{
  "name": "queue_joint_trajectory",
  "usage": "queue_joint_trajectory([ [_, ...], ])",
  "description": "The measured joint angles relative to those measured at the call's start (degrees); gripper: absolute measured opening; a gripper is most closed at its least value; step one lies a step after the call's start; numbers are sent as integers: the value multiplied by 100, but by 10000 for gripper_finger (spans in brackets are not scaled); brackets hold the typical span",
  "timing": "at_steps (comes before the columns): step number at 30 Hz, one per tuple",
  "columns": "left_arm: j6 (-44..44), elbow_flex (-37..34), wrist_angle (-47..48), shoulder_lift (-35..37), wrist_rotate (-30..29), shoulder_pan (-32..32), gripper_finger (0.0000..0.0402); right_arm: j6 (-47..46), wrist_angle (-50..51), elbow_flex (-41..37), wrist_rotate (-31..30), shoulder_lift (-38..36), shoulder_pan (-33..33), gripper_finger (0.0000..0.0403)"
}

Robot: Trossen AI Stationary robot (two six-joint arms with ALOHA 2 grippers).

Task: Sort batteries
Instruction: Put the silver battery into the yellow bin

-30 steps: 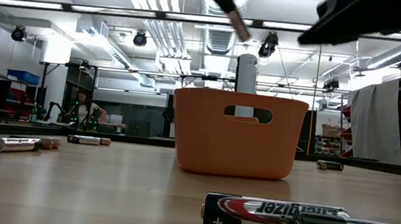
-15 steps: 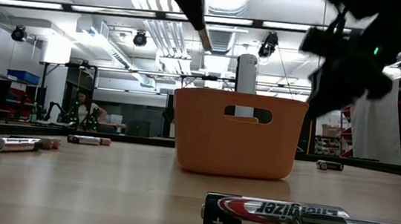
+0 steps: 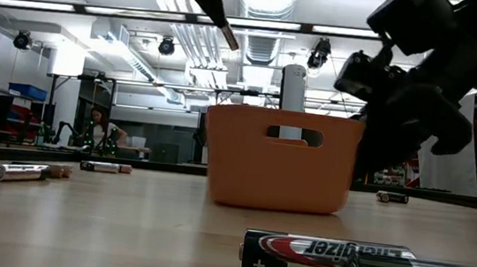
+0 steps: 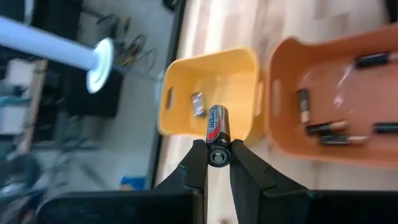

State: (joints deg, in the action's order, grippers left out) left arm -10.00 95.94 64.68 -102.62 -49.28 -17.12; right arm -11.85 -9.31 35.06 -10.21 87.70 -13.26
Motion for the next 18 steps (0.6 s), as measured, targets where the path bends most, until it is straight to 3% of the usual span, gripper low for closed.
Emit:
queue_joint_trajectory([
  [7, 746, -1442, -1659, 881, 247, 171, 21, -152, 157, 132, 50, 56, -25, 9],
  [13, 1200, -2093, -2437, 1156, 654, 511, 21, -385, 999, 130, -918, -228, 79, 10],
  [18, 2025, -2512, -3454, 1129, 1381, 1023, 21, -316, 1060, 130, -1072, -551, 289, 11],
])
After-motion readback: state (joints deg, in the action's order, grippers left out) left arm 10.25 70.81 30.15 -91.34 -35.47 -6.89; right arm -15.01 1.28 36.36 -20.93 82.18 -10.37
